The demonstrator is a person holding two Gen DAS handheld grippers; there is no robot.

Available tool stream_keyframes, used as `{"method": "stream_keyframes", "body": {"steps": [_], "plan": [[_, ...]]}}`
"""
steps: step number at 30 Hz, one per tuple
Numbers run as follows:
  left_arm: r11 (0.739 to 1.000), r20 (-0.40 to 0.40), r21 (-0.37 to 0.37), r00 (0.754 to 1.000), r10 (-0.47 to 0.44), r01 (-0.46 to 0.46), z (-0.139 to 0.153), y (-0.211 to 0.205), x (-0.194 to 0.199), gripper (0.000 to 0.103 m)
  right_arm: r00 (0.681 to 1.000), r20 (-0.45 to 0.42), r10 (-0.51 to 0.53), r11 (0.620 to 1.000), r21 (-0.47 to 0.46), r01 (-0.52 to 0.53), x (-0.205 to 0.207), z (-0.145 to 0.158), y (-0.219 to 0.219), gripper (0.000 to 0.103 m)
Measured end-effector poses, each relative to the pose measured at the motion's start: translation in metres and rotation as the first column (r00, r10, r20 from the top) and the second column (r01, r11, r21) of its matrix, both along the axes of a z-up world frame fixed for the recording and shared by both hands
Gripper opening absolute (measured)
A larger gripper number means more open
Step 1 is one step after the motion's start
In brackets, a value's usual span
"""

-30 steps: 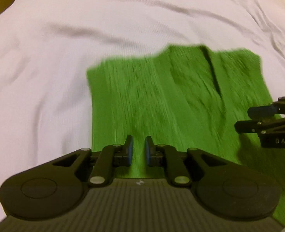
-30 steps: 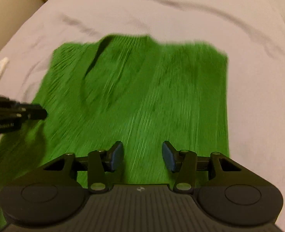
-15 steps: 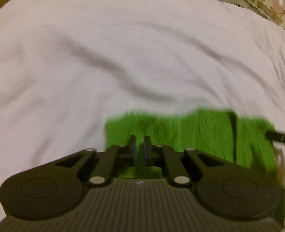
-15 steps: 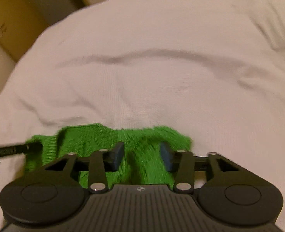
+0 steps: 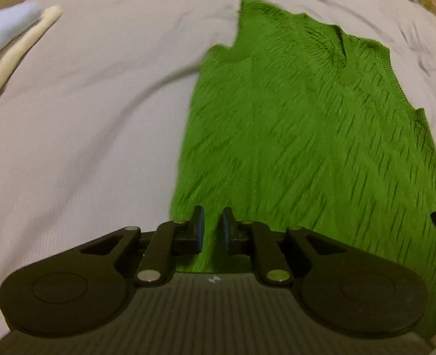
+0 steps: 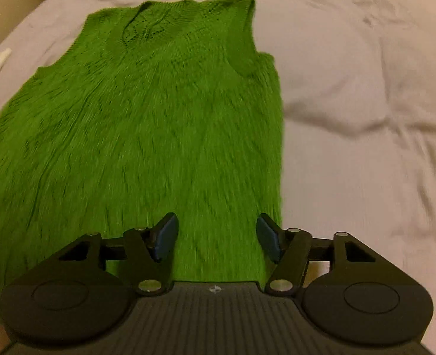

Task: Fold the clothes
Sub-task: 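Open both grippers and smooth the vest flat on the bed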

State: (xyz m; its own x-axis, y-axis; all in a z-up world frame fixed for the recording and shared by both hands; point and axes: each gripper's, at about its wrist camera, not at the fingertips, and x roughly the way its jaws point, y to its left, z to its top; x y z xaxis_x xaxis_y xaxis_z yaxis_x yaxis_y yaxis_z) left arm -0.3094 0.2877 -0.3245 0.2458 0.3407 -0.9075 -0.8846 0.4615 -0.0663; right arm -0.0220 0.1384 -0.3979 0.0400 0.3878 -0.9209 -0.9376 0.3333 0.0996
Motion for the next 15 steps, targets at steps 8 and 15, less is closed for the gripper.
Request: {"method": "stream_keyframes", "body": {"steps": [8, 15], "plan": [[0.979, 0.095, 0.202, 0.995, -0.024, 0.004, -0.021, -0.043, -0.023, 0.011, 0.998, -0.018, 0.059, 0.982, 0.183, -0.055, 0.002, -0.011, -0.026, 0.072], [0.933, 0.122, 0.359, 0.990, -0.070, 0.021, -0.038, -0.060, -0.018, 0.011, 0.994, 0.023, 0.103, 0.939, 0.327, -0.105, -0.002, -0.024, -0.046, 0.076]]}}
